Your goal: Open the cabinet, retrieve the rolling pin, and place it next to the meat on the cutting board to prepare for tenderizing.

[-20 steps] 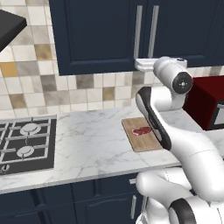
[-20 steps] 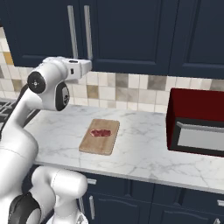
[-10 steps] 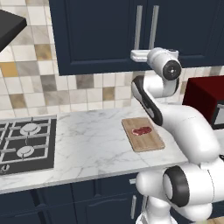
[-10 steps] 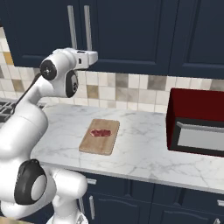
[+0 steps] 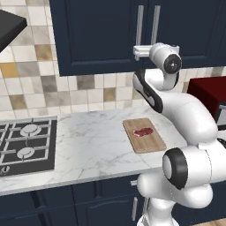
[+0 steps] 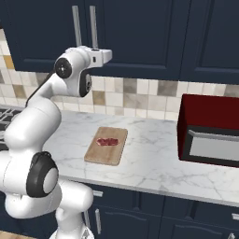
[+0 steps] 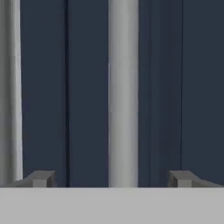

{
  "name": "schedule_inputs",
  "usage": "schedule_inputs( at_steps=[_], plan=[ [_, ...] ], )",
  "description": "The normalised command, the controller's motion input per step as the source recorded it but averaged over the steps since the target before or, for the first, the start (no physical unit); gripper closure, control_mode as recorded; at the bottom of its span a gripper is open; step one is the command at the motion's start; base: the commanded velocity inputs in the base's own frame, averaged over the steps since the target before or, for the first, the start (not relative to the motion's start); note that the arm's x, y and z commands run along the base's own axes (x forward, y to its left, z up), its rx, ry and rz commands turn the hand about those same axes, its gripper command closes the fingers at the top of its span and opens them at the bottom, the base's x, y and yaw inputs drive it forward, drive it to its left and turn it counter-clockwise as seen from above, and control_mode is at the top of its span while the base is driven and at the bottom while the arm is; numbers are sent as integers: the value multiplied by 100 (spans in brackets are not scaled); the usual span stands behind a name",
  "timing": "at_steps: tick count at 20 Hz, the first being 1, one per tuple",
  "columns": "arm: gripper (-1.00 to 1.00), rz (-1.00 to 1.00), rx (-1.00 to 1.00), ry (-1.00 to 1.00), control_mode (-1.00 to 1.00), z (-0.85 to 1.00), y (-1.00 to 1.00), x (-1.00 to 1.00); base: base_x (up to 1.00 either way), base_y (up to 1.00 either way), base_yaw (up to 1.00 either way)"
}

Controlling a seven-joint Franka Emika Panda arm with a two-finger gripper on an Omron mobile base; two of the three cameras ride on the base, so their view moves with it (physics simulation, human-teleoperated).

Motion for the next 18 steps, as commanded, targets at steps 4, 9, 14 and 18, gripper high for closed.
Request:
schedule_inputs(
  at_steps=[4,9,14,18],
  plan=[
    [-100,0,0,0,-100,0,-16,27,0,0,0],
    [-100,0,0,0,-100,-1,-8,25,0,0,0],
    [100,0,-1,1,-100,-6,9,41,0,0,0],
    [100,0,0,0,-100,0,1,13,0,0,0]
  ],
)
